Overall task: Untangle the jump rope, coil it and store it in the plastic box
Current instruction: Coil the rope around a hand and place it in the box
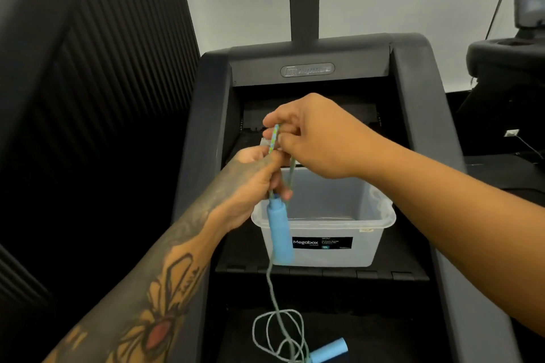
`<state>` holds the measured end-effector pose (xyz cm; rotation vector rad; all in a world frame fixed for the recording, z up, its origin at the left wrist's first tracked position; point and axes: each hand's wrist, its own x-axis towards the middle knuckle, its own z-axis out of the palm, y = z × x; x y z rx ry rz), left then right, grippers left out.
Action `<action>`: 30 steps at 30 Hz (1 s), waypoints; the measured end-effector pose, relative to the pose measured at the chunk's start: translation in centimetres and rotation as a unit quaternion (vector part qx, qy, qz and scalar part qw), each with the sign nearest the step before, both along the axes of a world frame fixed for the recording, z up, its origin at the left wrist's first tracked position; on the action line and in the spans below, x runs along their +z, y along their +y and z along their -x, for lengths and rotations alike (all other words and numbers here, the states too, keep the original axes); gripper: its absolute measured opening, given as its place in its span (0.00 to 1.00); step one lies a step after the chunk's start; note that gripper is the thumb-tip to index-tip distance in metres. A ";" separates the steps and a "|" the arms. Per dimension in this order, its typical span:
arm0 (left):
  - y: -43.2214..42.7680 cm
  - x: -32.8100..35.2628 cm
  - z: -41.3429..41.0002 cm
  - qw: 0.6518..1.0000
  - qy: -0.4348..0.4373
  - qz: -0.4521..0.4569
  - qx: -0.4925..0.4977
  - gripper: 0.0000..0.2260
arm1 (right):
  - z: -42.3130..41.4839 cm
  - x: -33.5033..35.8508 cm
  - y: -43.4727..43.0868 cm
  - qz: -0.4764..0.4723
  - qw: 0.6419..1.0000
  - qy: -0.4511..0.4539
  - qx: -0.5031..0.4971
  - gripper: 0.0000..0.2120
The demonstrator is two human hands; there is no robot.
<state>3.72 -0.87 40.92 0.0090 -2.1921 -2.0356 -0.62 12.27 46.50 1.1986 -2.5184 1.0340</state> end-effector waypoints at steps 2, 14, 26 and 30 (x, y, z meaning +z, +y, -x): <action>0.2 0.1 0.1 0.999 -0.011 -0.020 -0.028 0.16 | 0.5 0.1 0.7 -0.046 0.994 0.094 -0.019 0.08; -1.4 -1.0 1.0 0.951 -0.048 -0.133 -0.275 0.13 | 2.7 -0.2 2.3 -0.024 0.985 -0.112 0.125 0.16; 0.0 -2.1 2.5 0.905 -0.058 -0.184 -0.380 0.21 | 3.7 -0.3 1.5 -0.003 0.994 -0.026 0.104 0.15; 0.1 -1.9 2.6 0.893 -0.060 -0.190 -0.404 0.22 | 4.5 -0.3 1.6 -0.014 0.996 0.004 0.082 0.14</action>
